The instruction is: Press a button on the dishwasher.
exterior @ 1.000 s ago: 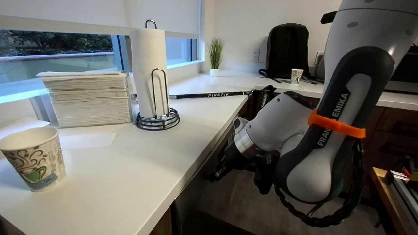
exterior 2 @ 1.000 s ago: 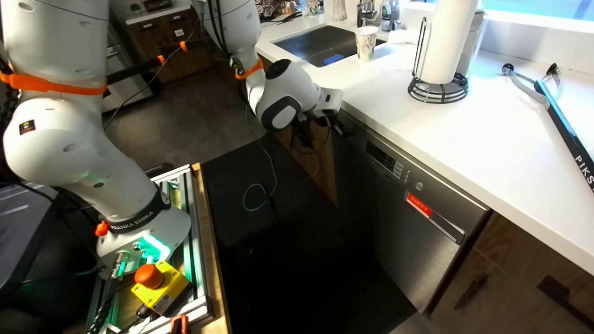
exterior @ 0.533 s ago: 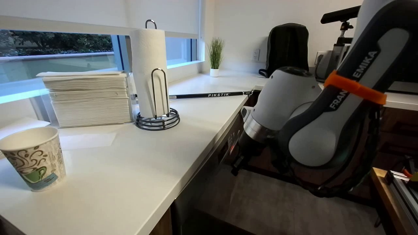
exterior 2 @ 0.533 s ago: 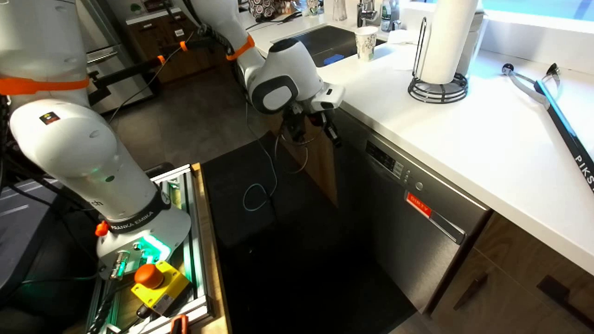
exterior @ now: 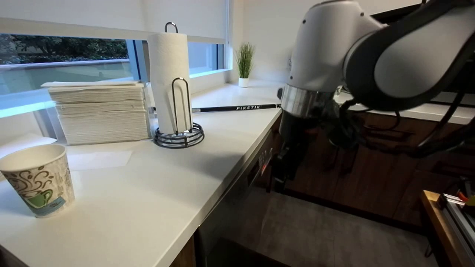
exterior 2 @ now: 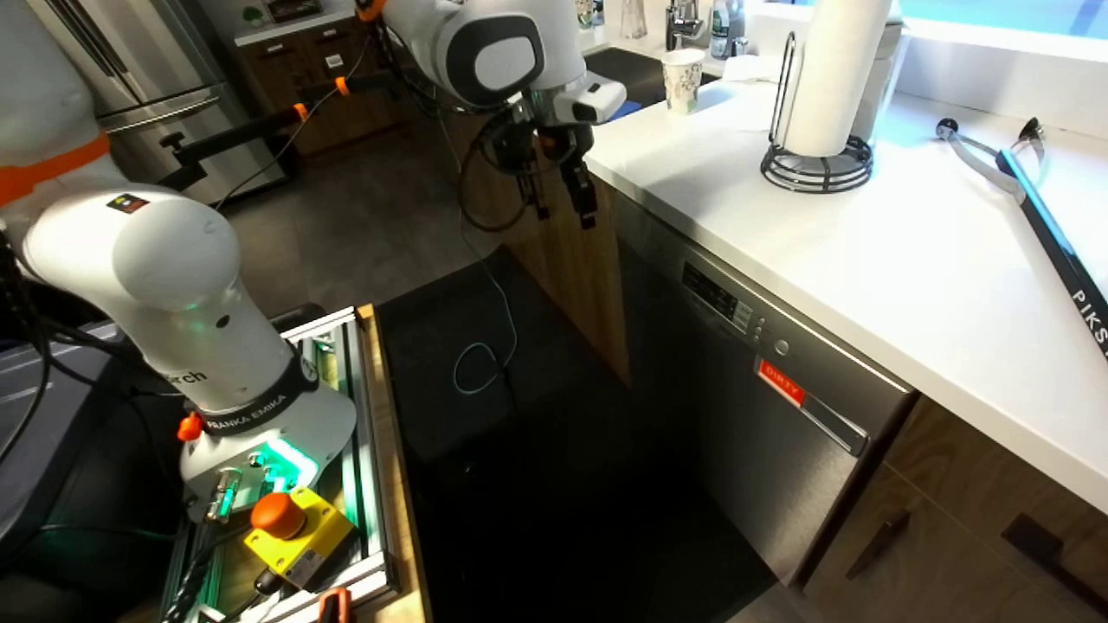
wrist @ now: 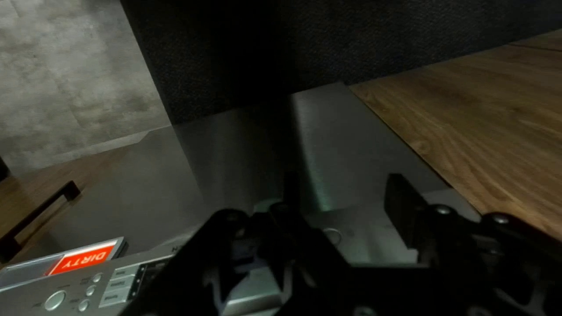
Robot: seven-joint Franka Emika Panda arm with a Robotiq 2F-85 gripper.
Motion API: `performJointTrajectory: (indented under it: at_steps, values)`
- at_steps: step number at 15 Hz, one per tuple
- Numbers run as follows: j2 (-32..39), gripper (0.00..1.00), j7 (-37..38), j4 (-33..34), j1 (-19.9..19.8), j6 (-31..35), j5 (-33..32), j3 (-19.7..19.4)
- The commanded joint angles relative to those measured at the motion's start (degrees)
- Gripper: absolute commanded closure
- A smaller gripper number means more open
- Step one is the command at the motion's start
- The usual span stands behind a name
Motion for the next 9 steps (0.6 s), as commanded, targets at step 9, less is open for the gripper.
performJointTrajectory:
  at_steps: [9]
  values:
    - [-22.73,0.00,9.99,3.24,-33.54,-11.88,0.33,34.21]
